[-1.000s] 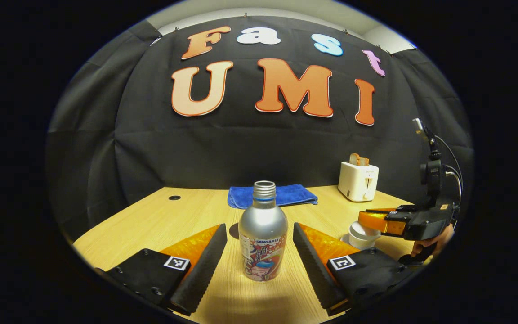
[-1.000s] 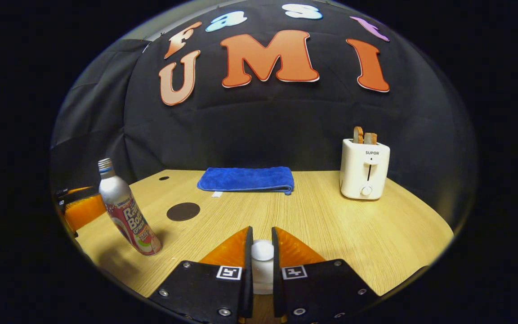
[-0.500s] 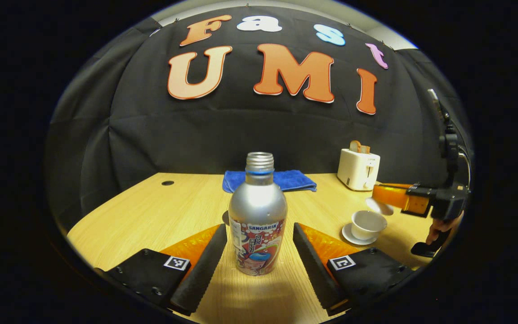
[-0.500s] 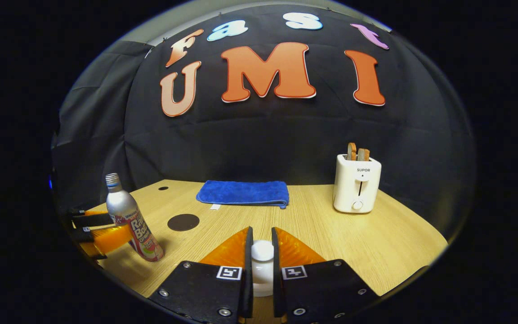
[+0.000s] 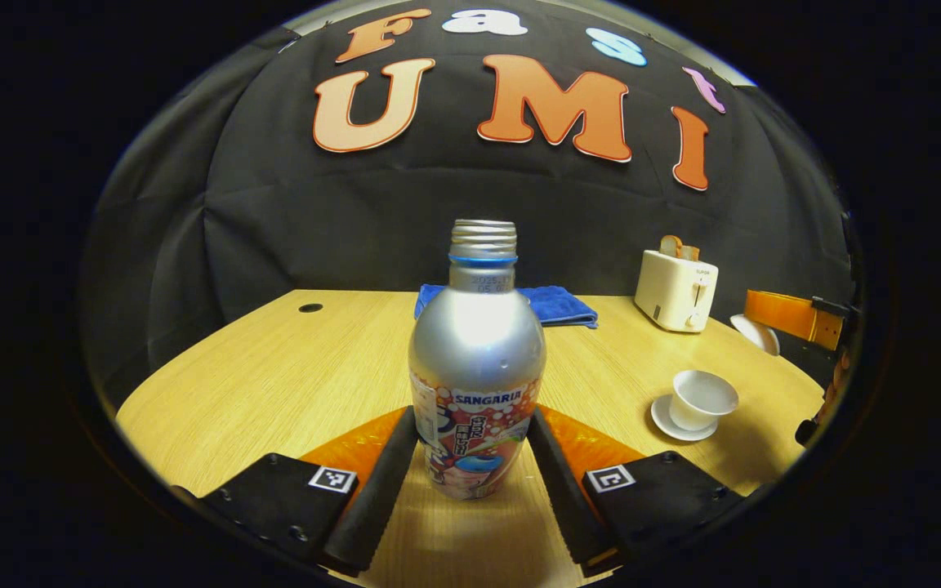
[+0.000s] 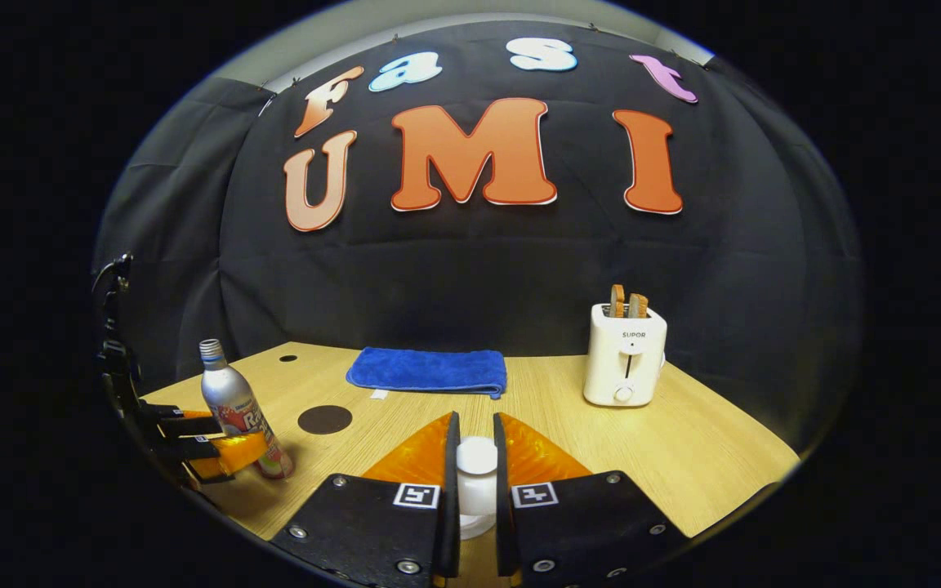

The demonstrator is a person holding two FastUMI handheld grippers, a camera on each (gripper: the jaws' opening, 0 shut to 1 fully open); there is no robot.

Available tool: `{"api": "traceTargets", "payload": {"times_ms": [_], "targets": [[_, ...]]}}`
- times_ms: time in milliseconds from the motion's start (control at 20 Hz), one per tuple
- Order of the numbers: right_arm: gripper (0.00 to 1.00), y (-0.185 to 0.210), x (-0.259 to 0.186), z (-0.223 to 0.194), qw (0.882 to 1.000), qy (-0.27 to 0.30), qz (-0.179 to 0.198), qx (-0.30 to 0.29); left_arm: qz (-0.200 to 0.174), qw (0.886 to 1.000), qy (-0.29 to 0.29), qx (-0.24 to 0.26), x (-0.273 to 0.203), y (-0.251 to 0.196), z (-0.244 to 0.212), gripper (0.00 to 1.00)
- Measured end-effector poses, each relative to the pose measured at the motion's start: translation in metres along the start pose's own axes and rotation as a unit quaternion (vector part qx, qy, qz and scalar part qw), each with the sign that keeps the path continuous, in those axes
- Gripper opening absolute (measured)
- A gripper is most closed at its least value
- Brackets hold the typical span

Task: Open the teacup lid with one hand, grasp the water bottle and pour water into the teacup with the other hand; after pouring, place the water bottle on the coaster and then close the teacup lid.

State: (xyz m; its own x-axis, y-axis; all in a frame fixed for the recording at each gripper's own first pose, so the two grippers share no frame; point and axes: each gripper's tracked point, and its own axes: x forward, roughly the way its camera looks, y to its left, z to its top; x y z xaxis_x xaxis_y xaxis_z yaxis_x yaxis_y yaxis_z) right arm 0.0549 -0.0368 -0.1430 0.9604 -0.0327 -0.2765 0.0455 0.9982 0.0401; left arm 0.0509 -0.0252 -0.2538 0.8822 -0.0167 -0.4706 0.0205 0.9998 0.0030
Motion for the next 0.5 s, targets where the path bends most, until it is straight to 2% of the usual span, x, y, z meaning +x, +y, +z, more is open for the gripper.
{"api": "traceTargets", "payload": {"times_ms": [300,350,500], "targets": [[0.17,-0.011,-0.004,0.007,1.000,-0.008,-0.007,0.010,0.007,1.000,-0.012,0.012,0.004,0.001,0.005,0.84],[0.18,-0.011,-0.004,0.007,1.000,-0.009,-0.007,0.011,0.011,1.000,-0.018,0.014,0.007,0.002,0.008,0.79],[0.18,-0.015,-0.006,0.004,1.000,-0.006,-0.010,0.012,0.006,1.000,-0.022,0.013,0.008,-0.003,0.007,0.79]]}}
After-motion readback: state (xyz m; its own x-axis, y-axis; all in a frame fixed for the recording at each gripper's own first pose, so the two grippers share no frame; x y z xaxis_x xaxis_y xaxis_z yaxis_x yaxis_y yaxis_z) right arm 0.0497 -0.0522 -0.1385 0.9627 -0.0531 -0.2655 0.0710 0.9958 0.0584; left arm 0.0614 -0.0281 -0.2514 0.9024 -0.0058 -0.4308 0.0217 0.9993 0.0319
